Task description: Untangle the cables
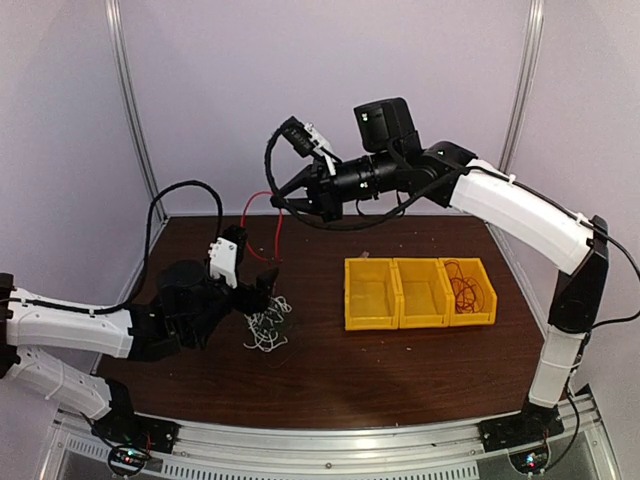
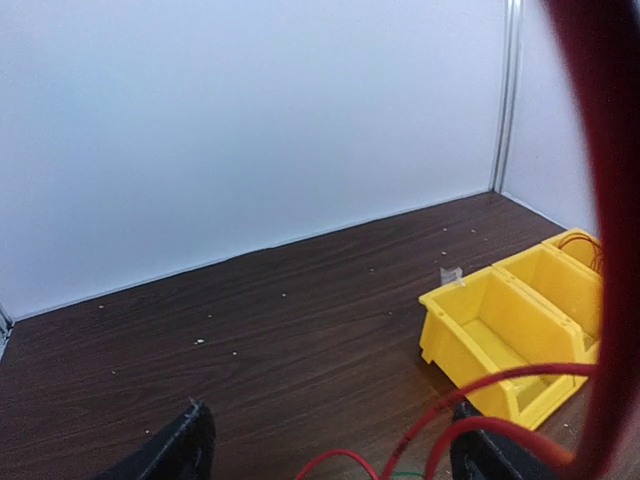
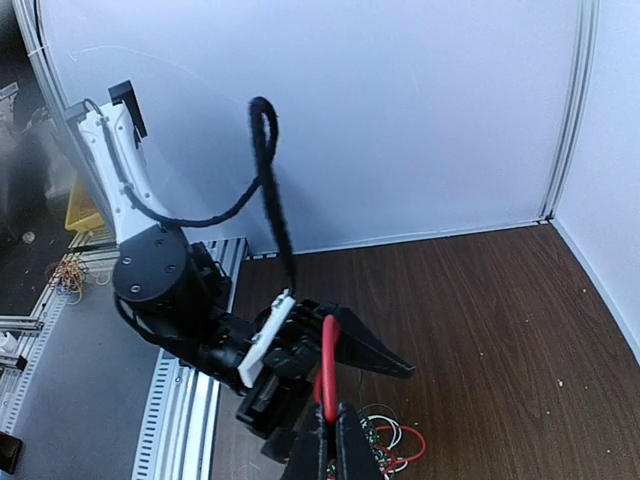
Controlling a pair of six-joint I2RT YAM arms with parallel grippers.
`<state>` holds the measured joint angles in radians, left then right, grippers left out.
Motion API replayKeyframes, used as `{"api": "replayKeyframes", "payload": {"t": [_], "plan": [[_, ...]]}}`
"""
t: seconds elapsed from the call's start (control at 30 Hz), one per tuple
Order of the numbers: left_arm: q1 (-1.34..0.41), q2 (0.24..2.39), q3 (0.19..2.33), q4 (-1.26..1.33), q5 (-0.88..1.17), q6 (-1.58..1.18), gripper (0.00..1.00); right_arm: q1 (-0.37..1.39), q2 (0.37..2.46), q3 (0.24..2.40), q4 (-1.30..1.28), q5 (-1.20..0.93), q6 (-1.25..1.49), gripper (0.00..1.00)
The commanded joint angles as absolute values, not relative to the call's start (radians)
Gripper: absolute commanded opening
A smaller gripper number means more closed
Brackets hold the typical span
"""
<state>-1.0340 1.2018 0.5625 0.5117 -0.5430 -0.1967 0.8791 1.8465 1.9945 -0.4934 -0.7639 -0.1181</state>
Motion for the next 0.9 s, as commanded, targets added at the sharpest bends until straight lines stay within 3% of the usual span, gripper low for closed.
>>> {"api": "replayKeyframes", "payload": {"t": [0.0, 0.1, 0.2, 0.47, 0.87], "plan": [[-0.972, 1.292, 0.523, 0.73, -0.431, -0.205, 0.8, 0.886, 1.777, 2.012, -0.423, -0.851, -0.072, 0.0], [-0.952, 1.382, 0.495, 0.806, -0.339, -0.219, 0.68, 0.885, 1.764, 2.045, -0.431, -0.852, -0.069, 0.0], [-0.943, 1.449, 0.457, 0.859, -0.308, -0.256, 0.63, 0.883, 1.759, 2.115, -0.468, -0.839, -0.102, 0.0], [-0.94, 1.492, 0.298, 0.961, -0.321, -0.333, 0.6, 0.808, 1.744, 2.383, -0.516, -0.808, -0.11, 0.0], [-0.938, 1.463, 0.237, 0.945, -0.373, -0.367, 0.56, 0.752, 1.728, 2.448, -0.493, -0.905, -0.078, 0.0]]}}
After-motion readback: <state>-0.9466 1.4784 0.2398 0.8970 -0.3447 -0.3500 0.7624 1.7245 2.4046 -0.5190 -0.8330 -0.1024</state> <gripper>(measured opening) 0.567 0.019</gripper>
